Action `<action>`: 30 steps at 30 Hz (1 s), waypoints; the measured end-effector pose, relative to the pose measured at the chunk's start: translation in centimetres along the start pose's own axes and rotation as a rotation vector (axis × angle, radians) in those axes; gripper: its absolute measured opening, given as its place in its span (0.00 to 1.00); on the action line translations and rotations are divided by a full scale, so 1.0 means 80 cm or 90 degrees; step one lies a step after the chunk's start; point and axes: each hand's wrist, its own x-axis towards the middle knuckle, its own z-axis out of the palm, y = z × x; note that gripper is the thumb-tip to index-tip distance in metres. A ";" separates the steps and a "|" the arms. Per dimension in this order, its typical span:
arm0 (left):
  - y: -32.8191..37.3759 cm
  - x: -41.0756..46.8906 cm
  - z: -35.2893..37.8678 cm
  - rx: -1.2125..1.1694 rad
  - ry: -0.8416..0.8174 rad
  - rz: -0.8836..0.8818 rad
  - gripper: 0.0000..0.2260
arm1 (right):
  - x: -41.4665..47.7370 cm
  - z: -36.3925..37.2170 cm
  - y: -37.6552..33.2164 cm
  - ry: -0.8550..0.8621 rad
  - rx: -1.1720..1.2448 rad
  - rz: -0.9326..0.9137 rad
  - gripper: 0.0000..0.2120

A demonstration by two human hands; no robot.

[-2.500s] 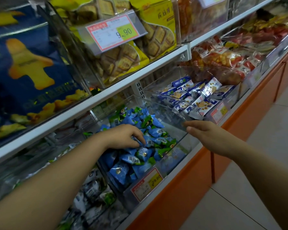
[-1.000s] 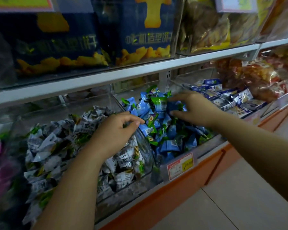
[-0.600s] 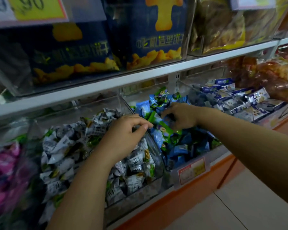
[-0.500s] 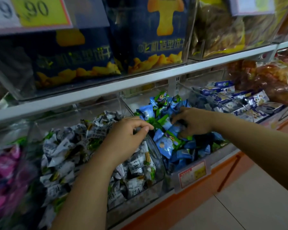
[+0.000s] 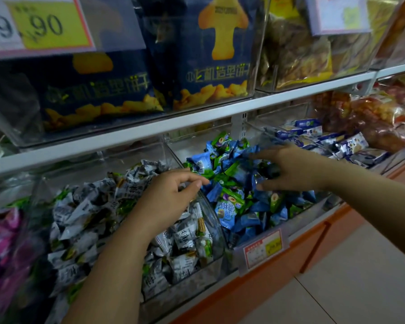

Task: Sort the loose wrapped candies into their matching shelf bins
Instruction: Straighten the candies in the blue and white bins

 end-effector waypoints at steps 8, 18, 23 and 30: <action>-0.004 0.001 -0.004 -0.008 -0.011 -0.002 0.09 | 0.057 0.046 -0.059 -0.177 0.049 -0.083 0.26; -0.006 0.003 -0.004 -0.005 -0.007 0.008 0.09 | 0.000 0.038 -0.004 -0.013 -0.047 -0.055 0.19; -0.005 0.001 -0.004 0.003 -0.003 0.016 0.09 | -0.018 0.025 0.008 -0.041 0.028 -0.078 0.17; -0.001 0.000 -0.002 0.007 -0.002 0.007 0.09 | 0.001 0.016 -0.018 0.014 0.112 -0.086 0.13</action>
